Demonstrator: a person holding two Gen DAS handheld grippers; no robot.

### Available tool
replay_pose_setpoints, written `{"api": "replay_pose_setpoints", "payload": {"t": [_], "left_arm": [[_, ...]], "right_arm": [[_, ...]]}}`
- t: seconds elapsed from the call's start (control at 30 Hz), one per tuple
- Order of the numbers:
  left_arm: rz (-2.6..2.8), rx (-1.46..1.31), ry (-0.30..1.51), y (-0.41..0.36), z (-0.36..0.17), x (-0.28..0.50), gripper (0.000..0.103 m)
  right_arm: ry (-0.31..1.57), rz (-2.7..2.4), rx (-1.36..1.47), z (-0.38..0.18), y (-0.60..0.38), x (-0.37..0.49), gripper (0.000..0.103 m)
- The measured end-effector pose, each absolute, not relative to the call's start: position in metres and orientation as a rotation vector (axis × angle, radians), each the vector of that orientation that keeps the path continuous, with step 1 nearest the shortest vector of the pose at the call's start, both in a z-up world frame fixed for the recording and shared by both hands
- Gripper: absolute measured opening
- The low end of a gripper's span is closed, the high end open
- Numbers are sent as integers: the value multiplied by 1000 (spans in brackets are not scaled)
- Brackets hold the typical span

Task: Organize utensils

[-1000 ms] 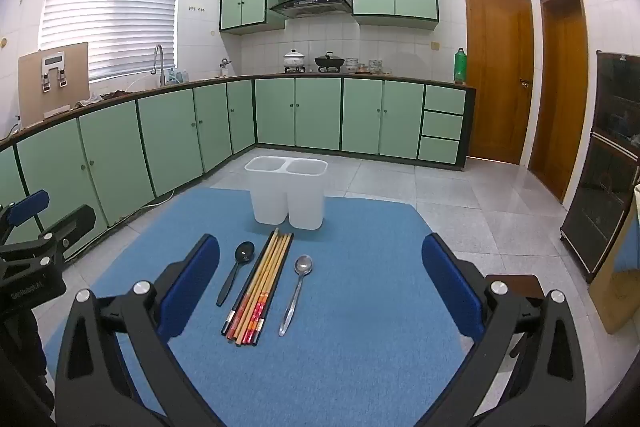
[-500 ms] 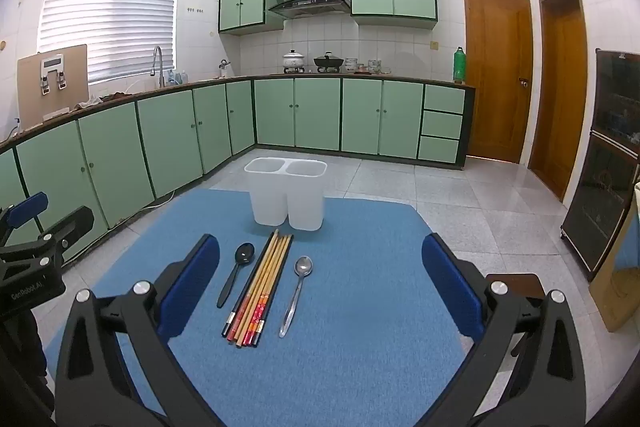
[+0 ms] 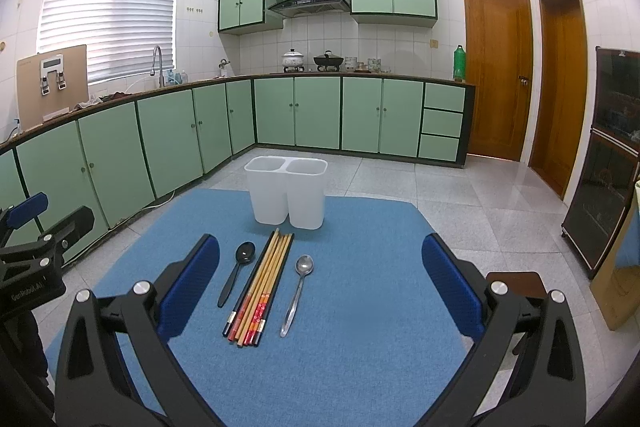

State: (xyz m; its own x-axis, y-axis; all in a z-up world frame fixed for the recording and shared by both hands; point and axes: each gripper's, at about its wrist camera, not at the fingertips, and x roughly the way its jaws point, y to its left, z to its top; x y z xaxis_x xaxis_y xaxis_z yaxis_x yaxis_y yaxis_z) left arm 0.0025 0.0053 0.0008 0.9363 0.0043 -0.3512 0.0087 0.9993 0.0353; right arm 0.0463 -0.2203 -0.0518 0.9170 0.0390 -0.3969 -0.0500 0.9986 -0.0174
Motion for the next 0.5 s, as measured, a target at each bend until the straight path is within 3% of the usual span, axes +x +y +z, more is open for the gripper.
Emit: {"api": "replay_pose_setpoints", "payload": {"t": [0.5], "left_arm": [[0, 39, 363, 2, -5, 2, 97]], "right_arm": [[412, 46, -24, -51, -220, 46, 98]]}}
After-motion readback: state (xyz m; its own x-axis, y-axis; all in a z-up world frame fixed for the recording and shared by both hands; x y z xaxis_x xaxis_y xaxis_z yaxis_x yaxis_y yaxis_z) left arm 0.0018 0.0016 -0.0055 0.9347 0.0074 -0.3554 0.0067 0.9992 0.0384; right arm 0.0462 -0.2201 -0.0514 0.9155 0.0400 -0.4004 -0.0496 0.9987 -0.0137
